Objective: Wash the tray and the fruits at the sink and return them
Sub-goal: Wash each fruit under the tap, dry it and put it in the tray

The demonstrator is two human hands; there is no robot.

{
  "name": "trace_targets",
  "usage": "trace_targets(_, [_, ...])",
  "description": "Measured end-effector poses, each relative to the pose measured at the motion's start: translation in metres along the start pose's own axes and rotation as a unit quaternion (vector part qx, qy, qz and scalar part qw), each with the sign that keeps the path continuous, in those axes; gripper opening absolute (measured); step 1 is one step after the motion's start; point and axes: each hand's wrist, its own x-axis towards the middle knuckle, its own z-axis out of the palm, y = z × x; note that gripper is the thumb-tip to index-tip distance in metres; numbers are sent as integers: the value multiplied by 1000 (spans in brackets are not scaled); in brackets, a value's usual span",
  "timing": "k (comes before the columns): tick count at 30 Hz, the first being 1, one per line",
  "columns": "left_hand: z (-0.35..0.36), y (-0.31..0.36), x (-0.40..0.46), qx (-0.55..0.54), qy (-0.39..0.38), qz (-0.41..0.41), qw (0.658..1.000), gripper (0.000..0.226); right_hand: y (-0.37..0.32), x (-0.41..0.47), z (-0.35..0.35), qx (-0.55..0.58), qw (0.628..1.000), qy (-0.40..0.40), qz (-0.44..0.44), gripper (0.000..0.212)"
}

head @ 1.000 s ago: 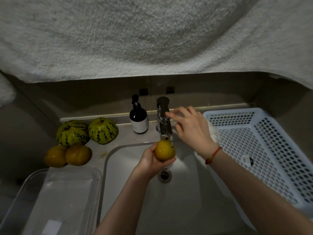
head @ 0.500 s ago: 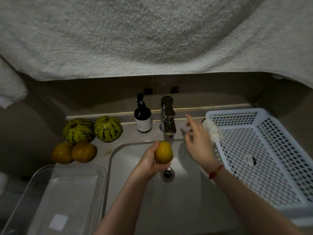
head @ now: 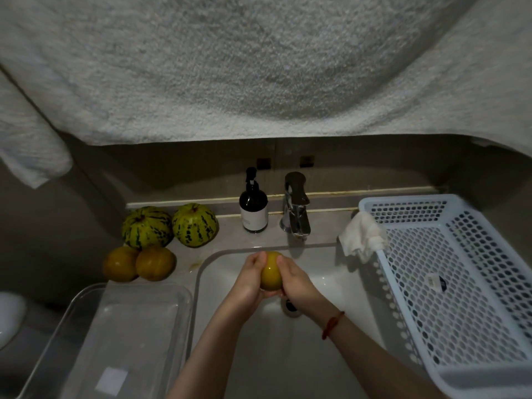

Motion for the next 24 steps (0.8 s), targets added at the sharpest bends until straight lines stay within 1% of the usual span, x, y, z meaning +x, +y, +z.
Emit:
trace_targets(2, [-7,6,0,-59,6,-21,998,23,-15,-3,1,-76,997,-13,-22,44])
trace_targets(3, [-11,10,0,-95,6,-34,995,18,-23,-4,1,-151,987,-7,-49,45])
trace_targets(4, [-15,13,1,-120,3,-40,992,14,-34,-6,0,-230,970,12,-80,45])
trace_targets(5, [-19,18,2,-131,-5,-37,991,9,-47,-8,0,-284,951,38,-111,43])
trace_targets(6, [-24,23,3,-137,-16,-28,990,7,-63,-9,-1,-303,941,62,-139,39])
trace_targets(8, [-30,37,7,-145,-35,-9,989,11,-102,-6,-4,-289,935,97,-181,31])
trace_targets(10, [-29,53,10,-132,-38,24,990,21,-142,9,-13,-251,938,131,-199,31])
trace_targets(12, [-27,68,15,-60,-5,82,995,37,-174,30,-21,-227,945,137,-191,32])
trace_targets(14, [-24,80,21,53,37,144,987,53,-193,49,-26,-248,945,127,-170,33])
trace_targets(15, [-23,85,25,93,57,169,980,60,-196,59,-26,-263,945,115,-157,34])
trace_targets(17, [-19,91,33,132,86,197,968,69,-198,71,-24,-276,948,89,-133,37])
trace_targets(20, [-14,95,41,168,116,213,956,74,-197,81,-19,-277,951,70,-122,36])
trace_targets(24, [-8,92,49,199,140,221,944,74,-196,87,-17,-271,953,65,-116,32])
